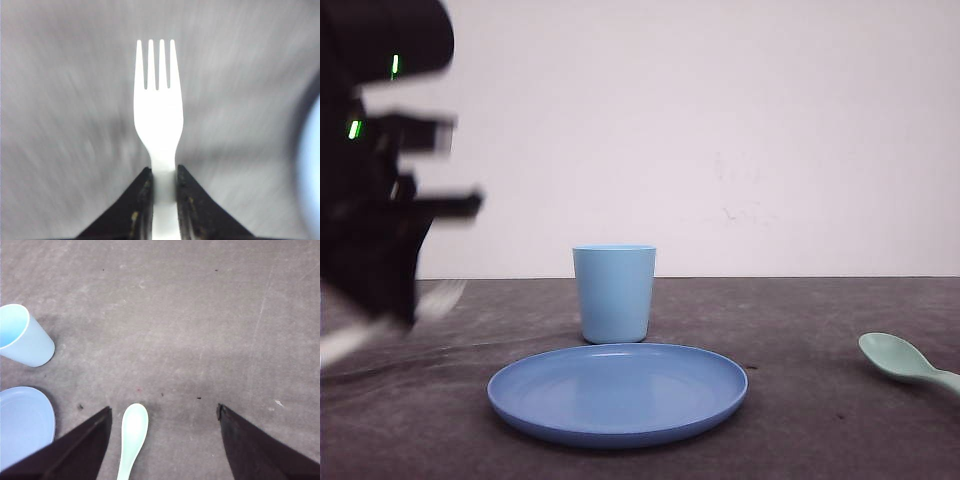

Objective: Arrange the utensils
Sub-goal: 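Lower the left gripper onto the white fork and grasp it, then lift the fork with the left gripper and drop it into the blue cup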

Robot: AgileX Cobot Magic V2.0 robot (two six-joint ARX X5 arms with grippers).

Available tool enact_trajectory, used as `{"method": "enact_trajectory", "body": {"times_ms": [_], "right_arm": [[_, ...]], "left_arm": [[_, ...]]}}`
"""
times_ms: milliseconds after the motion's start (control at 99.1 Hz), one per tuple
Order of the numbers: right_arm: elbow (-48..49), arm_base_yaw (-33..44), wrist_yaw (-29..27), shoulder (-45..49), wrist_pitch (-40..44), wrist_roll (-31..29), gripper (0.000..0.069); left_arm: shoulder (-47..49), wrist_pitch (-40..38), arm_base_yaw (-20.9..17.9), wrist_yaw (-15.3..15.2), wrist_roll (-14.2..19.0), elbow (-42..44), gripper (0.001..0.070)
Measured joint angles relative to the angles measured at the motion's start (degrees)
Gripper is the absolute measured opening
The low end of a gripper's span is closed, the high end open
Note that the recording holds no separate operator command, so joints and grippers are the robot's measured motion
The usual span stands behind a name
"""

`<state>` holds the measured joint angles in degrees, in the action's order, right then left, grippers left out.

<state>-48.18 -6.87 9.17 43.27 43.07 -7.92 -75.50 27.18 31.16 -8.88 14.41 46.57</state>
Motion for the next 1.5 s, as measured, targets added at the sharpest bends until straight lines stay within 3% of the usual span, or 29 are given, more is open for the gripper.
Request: {"method": "enact_trajectory", "body": {"times_ms": [182, 363, 656, 828, 979, 1282, 1504], "right_arm": [[0.0, 0.0, 0.0, 0.5, 0.0, 0.0, 0.0421], [0.0, 0.0, -0.2, 1.2, -0.6, 0.0, 0.0421], [0.0, 0.0, -0.4, 1.4, -3.6, 0.0, 0.0421], [0.0, 0.0, -0.4, 1.5, -3.5, 0.0, 0.0421], [0.0, 0.0, -0.4, 1.5, -3.5, 0.0, 0.0421], [0.0, -0.1, -0.4, 1.6, -3.4, 0.0, 0.0421], [0.0, -0.1, -0.4, 1.6, -3.1, 0.0, 0.0421]], "left_arm": [[7.7, -10.0, 0.3, 0.0, 0.0, 1.3, 0.0043], [10.3, -24.7, 0.9, 0.0, 0.0, 1.3, 0.0043], [2.8, -46.7, 3.0, 1.1, -2.3, 1.3, 0.0043], [-4.8, -55.3, 4.1, 2.0, -3.3, 1.3, 0.0043], [-11.2, -59.3, 4.9, 2.9, -3.6, 1.3, 0.0043], [-17.4, -59.4, 6.0, 3.0, -3.9, 1.3, 0.0054], [-17.4, -59.0, 6.0, 3.0, -4.0, 1.3, 0.0287]]}}
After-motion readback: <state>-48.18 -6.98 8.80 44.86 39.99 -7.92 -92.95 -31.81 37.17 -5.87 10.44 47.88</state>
